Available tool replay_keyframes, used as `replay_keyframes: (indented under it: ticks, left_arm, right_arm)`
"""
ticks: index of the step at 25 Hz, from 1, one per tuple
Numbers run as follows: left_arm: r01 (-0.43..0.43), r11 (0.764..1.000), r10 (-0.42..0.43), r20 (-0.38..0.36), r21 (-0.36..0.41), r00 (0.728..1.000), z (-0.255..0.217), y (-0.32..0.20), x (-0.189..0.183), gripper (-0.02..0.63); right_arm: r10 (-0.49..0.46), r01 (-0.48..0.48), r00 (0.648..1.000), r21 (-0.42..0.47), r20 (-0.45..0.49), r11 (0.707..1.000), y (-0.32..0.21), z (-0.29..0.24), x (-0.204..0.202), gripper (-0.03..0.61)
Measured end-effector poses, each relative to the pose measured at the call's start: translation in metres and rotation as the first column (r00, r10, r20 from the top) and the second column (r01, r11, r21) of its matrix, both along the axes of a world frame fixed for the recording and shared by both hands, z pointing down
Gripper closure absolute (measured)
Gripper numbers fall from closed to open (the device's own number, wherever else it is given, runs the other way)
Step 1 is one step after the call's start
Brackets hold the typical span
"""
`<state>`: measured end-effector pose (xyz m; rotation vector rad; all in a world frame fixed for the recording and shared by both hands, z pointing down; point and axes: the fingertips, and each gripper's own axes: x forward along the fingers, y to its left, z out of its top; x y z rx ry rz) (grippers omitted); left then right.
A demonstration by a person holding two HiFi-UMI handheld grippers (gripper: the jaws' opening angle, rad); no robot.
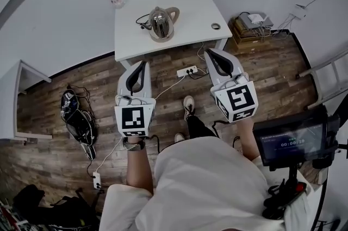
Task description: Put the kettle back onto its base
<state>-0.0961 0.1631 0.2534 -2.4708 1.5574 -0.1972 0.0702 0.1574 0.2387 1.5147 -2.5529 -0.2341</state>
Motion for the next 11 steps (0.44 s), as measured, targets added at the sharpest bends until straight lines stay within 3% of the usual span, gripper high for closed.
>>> replay_keyframes:
  ticks: [11]
  left_arm:
    - [-0.034, 0.999, 0.034, 0.019, 0.012, 0.999, -0.008, 0.006, 0.007, 0.607]
  right_arm:
    - [-0.017, 0.018, 1.000, 0.045, -0.021, 0.999, 0.009, -0.009, -0.012, 0.577]
